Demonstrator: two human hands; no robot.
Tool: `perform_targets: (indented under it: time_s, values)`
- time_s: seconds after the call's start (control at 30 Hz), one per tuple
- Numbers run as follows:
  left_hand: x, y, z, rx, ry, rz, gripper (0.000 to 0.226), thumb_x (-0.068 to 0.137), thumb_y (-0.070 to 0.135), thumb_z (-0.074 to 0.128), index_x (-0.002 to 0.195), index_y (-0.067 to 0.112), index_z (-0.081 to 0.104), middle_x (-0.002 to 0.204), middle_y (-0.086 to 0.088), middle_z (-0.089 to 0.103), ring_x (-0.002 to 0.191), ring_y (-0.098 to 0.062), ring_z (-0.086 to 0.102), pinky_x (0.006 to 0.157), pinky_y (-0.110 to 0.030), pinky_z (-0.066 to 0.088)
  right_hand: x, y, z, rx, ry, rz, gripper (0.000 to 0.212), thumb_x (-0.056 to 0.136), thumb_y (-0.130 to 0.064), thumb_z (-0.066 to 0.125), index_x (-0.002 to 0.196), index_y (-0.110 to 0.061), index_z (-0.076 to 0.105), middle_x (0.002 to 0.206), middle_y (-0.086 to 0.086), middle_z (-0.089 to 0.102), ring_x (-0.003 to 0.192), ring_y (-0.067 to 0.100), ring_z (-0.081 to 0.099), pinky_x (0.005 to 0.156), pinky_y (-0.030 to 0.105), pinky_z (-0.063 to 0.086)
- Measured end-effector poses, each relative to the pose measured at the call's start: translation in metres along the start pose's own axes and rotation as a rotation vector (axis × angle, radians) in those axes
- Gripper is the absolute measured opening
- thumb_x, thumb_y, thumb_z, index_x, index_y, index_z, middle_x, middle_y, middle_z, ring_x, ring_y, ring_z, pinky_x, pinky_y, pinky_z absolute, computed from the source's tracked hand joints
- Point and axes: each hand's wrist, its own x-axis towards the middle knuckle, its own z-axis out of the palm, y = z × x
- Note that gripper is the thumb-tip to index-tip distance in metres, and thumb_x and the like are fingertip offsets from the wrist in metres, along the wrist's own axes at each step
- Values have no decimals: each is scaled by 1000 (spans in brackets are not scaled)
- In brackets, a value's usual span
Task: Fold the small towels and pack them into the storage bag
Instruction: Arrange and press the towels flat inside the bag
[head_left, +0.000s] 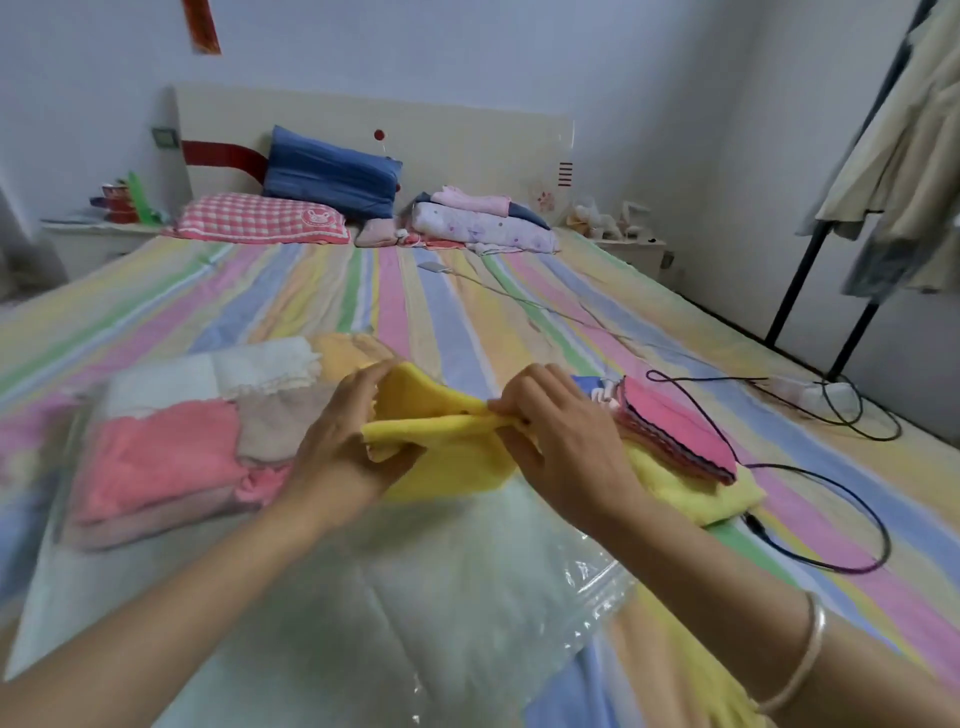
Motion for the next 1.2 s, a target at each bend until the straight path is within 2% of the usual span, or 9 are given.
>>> perform_targets:
  time_s: [0.13,0.23,0.37,0.5,0.63,0.83,0.97,1.1,1.2]
  values:
    - [-65,-34,-27,47,-264,-26,75,60,42,75,124,49,36,113,23,60,102,5,60,84,-19,50,-56,-43,26,210,-357,-46,18,78,-23,67,89,-17,54,88,-4,55,85,15,51,62,25,42]
    - [-106,-50,-33,-72,-424,-100,82,60,17,81,126,45,40,99,20,64,93,0,63,82,-17,49,-80,-60,30,374,-551,86,26,78,-29,70,99,-25,55,91,-10,56,81,4,47,64,13,36]
    - [-127,-54,-36,-70,-448,-40,35,60,16,78,86,39,68,91,18,67,93,-4,62,81,-24,48,-90,-69,25,436,-640,187,31,73,-29,74,100,-27,60,85,-12,53,77,0,47,66,13,38]
    - [-129,-48,-33,-158,-440,-28,26,58,28,68,84,23,67,108,20,68,112,-1,58,97,-23,44,-100,-61,25,406,-704,210,51,70,-49,68,115,-29,58,117,-12,54,110,4,49,89,25,46]
    - [-133,-37,-29,-286,-489,-120,24,68,12,69,91,19,64,109,14,71,112,-4,62,96,-27,47,-116,-56,29,306,-689,164,75,69,-57,63,137,-34,43,149,-19,33,140,-3,24,106,20,36]
    - [-141,-35,-21,-266,-312,-159,21,70,40,63,84,26,56,72,0,58,69,-26,55,64,-41,47,-133,-58,34,544,-386,372,25,80,-35,65,105,-31,67,107,-22,67,107,-2,61,86,18,48]
    - [-134,-43,-9,-192,-111,-337,24,83,44,67,84,22,56,50,4,40,46,-9,38,51,-32,33,-116,-63,48,512,-322,620,16,89,-39,63,89,-23,62,78,-2,66,75,14,62,70,38,50]
    - [-124,-44,-1,30,-39,-471,29,85,44,65,78,18,53,56,6,46,57,-16,48,54,-32,35,-90,-64,68,320,-476,824,31,89,-48,59,106,-22,54,88,-5,60,85,20,57,68,31,41]
    - [-120,-45,-2,239,-44,-559,34,81,54,64,90,23,52,87,4,61,86,-22,60,70,-34,45,-77,-64,78,209,-575,854,40,89,-46,59,116,-18,50,91,-1,57,94,24,58,70,29,36]
